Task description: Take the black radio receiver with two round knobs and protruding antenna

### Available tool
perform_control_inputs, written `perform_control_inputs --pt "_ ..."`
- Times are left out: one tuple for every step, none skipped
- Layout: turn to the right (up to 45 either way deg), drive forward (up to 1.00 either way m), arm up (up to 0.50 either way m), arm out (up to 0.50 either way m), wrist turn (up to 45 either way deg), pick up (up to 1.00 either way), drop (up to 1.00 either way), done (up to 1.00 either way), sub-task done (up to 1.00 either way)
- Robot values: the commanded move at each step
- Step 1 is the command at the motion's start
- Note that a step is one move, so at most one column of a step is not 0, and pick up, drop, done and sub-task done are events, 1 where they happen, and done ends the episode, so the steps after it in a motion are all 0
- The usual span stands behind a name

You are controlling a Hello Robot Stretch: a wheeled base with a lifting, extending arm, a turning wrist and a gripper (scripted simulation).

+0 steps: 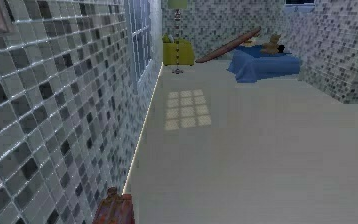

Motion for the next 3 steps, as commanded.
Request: perform_control_inputs --pt "0.0 0.00 0.00 0.00 0.0 1.00 0.00 0.00 0.00" --pt "0.0 0.00 0.10 0.00 0.0 0.00 0.00 0.00 0.00" --pt "0.0 0.00 0.00 0.00 0.0 0.00 0.00 1.00 0.00"
